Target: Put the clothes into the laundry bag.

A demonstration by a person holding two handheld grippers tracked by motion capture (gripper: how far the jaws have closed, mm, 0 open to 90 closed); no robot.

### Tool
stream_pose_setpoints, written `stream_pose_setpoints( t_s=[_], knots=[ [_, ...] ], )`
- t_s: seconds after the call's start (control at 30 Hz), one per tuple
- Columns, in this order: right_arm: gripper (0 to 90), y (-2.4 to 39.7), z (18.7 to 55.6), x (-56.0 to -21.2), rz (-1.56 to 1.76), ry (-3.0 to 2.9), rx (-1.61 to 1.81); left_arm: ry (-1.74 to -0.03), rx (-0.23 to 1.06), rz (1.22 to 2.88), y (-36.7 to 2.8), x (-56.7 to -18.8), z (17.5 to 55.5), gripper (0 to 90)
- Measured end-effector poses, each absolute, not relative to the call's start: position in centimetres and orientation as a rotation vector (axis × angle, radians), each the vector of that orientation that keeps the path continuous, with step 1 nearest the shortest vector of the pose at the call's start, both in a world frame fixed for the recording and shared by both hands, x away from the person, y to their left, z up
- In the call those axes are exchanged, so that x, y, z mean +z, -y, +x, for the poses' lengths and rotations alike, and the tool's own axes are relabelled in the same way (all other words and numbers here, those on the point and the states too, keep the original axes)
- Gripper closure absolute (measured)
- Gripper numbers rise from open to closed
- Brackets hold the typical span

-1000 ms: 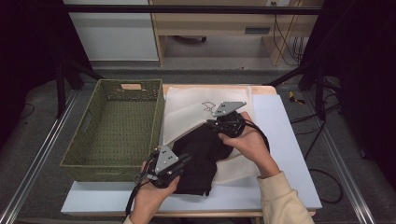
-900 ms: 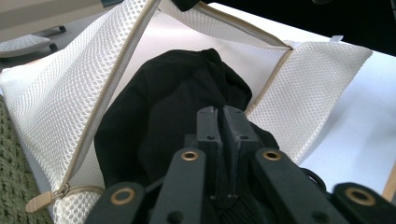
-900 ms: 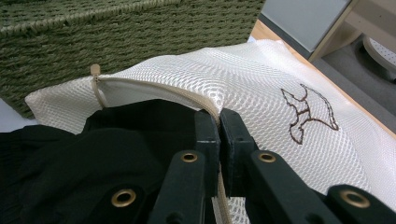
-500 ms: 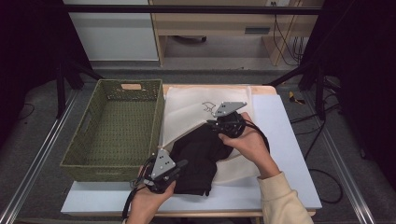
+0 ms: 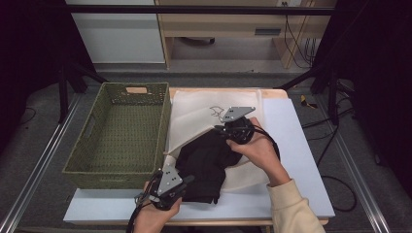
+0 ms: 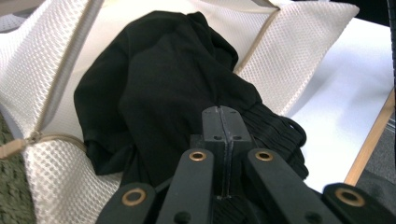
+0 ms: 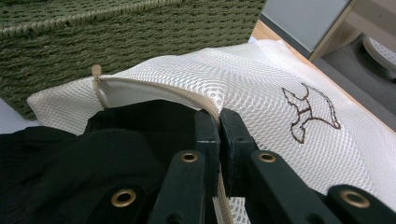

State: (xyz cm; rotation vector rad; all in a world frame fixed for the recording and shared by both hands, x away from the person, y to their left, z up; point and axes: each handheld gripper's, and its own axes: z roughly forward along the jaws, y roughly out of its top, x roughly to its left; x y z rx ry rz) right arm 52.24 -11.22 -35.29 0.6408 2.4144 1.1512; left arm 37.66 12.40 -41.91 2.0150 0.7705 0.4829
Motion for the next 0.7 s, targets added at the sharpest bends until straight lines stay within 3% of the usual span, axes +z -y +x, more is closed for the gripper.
stream_pose_setpoints(
  t_s=[0.7],
  knots=[
    [87.0,10.7,52.0,-35.4,0.630,-2.423,1.140,-0.776,0.441,2.151,-11.2,-45.0,37.3,89.9]
  ],
)
